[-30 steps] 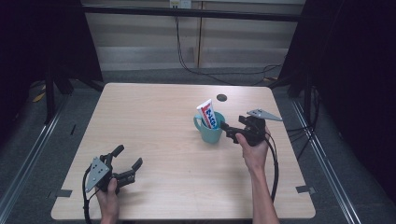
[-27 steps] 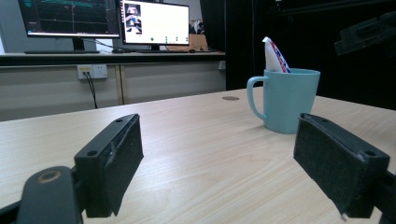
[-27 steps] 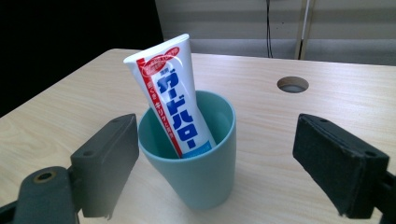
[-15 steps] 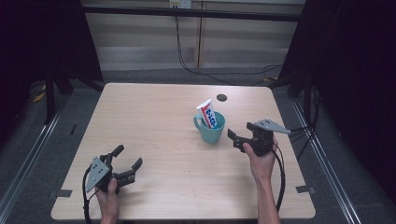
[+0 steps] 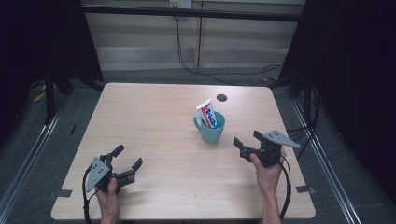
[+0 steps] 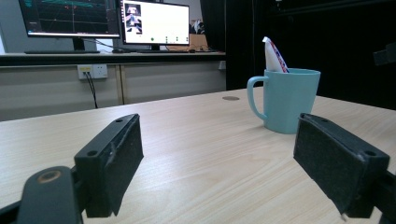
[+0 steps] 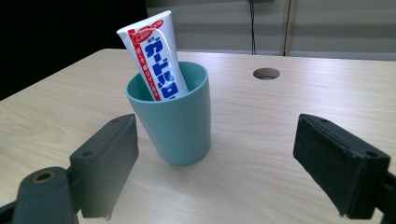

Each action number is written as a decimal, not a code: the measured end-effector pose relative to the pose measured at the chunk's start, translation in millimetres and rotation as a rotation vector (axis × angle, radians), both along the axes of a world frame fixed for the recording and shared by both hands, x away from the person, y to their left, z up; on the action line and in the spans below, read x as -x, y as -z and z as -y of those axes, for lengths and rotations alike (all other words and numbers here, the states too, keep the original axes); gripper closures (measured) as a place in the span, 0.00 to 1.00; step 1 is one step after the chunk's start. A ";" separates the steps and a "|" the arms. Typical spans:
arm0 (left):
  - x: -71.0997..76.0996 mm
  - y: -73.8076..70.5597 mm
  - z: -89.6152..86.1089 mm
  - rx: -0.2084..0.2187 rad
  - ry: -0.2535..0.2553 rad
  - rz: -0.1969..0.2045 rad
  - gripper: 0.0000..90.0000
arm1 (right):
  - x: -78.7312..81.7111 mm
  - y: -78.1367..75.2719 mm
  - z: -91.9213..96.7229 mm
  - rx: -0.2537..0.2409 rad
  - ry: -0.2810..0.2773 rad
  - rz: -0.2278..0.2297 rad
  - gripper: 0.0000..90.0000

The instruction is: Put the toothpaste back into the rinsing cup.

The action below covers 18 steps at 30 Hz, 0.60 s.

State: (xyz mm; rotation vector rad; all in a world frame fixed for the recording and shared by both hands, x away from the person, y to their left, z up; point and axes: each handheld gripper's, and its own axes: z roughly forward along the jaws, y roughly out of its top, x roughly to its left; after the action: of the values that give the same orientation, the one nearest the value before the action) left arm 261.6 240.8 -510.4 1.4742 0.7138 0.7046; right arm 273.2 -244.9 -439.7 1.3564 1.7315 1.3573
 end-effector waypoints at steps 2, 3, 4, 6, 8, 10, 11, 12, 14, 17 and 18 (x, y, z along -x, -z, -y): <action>0.0 0.0 0.0 0.000 0.002 0.000 0.17 | 3.3 2.2 0.5 -0.001 -0.004 0.005 0.15; 0.0 0.0 0.2 0.002 0.002 0.000 0.17 | 6.8 4.9 0.2 -0.003 0.001 0.005 0.15; 0.0 0.1 0.2 0.002 0.002 -0.001 0.17 | 6.8 4.9 0.2 -0.003 0.001 0.005 0.15; 0.0 0.0 0.1 0.000 0.002 -0.001 0.17 | 11.7 9.7 -0.3 0.001 0.004 0.009 0.15; 0.0 0.0 0.0 -0.001 0.002 -0.001 0.17 | 15.9 12.8 -0.2 -0.002 0.008 0.014 0.15; 0.0 0.0 0.1 0.000 0.001 -0.001 0.17 | 19.5 16.3 0.1 -0.001 0.017 0.011 0.15; 0.1 0.1 0.3 0.002 0.001 -0.001 0.17 | 19.5 16.3 0.1 -0.001 0.017 0.011 0.15; 0.0 0.0 0.1 0.000 0.001 -0.001 0.17 | 21.2 18.3 0.6 -0.002 0.019 0.008 0.15; 0.0 0.0 0.1 0.000 0.001 -0.001 0.17 | 25.9 23.4 2.7 0.004 0.039 0.007 0.15; 0.0 0.0 0.1 0.000 0.000 0.000 0.17 | 34.2 29.7 7.8 -0.032 0.056 0.019 0.15; 0.0 0.0 0.1 0.000 0.001 -0.001 0.17 | 34.2 29.7 7.8 -0.032 0.056 0.019 0.15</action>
State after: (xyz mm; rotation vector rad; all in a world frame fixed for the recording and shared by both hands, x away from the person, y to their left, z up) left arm 261.6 240.7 -510.5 1.4747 0.7138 0.7032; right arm 239.0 -252.7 -469.4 1.3941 1.6537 1.3677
